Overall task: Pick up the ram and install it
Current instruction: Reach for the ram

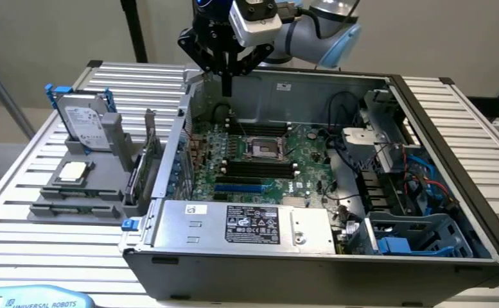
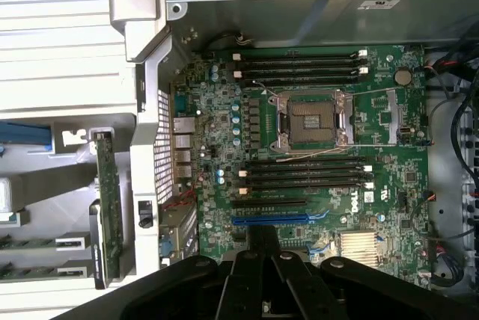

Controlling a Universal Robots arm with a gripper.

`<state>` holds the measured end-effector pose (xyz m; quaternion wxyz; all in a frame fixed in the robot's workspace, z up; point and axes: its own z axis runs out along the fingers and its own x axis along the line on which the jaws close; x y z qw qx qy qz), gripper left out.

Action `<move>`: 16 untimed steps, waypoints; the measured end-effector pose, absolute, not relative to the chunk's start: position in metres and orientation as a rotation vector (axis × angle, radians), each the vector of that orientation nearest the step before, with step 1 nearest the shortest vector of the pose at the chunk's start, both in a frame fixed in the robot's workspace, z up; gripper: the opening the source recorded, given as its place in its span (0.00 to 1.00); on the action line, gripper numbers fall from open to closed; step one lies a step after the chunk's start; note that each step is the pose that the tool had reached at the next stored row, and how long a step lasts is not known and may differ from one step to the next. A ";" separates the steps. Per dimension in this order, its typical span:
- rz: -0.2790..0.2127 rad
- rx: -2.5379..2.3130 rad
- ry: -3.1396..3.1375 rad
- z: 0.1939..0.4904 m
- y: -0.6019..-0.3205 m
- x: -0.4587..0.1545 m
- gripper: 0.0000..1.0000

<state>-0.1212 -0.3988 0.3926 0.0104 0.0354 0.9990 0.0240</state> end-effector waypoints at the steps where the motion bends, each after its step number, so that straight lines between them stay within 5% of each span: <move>1: 0.075 0.110 3.118 0.393 -0.399 -0.121 0.11; 16: 0.074 0.112 3.133 0.389 -0.406 -0.170 0.11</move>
